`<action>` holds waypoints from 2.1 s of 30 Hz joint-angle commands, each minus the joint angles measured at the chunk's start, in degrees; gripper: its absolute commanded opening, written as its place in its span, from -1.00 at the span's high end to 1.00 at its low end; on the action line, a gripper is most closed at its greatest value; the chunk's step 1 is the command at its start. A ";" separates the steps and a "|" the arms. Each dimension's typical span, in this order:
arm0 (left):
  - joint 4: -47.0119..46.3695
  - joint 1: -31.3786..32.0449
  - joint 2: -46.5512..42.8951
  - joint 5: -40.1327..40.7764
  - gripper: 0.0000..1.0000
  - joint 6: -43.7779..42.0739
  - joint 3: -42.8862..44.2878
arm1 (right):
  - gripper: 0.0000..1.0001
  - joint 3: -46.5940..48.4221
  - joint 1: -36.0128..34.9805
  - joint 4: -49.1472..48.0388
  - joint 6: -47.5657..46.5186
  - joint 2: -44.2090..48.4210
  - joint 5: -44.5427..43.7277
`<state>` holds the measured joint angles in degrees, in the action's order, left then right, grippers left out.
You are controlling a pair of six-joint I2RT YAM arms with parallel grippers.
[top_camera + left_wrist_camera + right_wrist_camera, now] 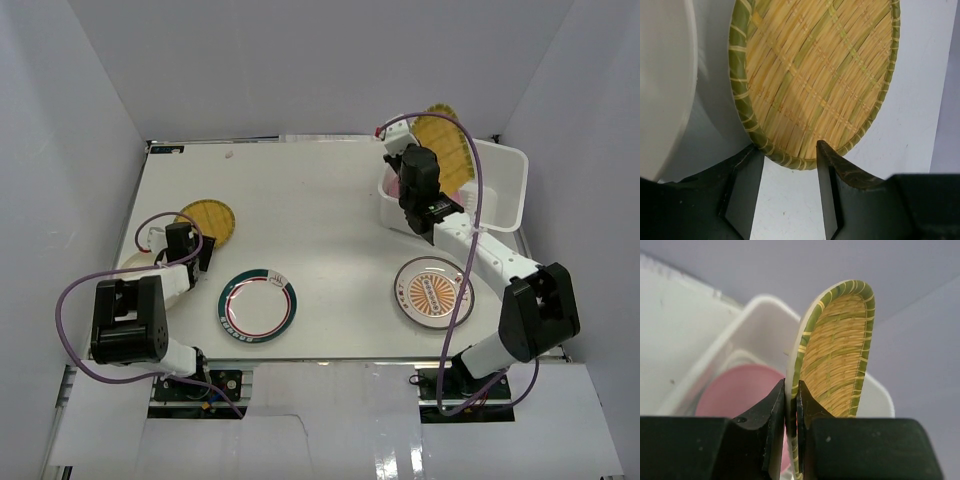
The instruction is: Place the plates into the plastic bin on the countertop
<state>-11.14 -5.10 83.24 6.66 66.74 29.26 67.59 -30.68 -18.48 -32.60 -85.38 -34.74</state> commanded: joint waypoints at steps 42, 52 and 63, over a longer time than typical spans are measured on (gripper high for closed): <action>-19.26 6.76 -15.30 -43.99 1.00 -3.02 8.19 | -0.80 -1.95 2.55 14.79 49.99 8.05 55.56; -23.40 17.05 -14.07 -52.62 1.00 -2.15 12.40 | -0.81 0.61 2.55 13.91 54.92 2.50 52.94; -4.11 17.32 -18.72 -49.29 -0.27 -14.91 16.60 | 0.84 -5.89 5.18 8.02 59.05 9.97 52.76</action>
<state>-22.90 11.31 69.95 -42.39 60.31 39.86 63.31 -27.88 -8.80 27.53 -76.14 22.65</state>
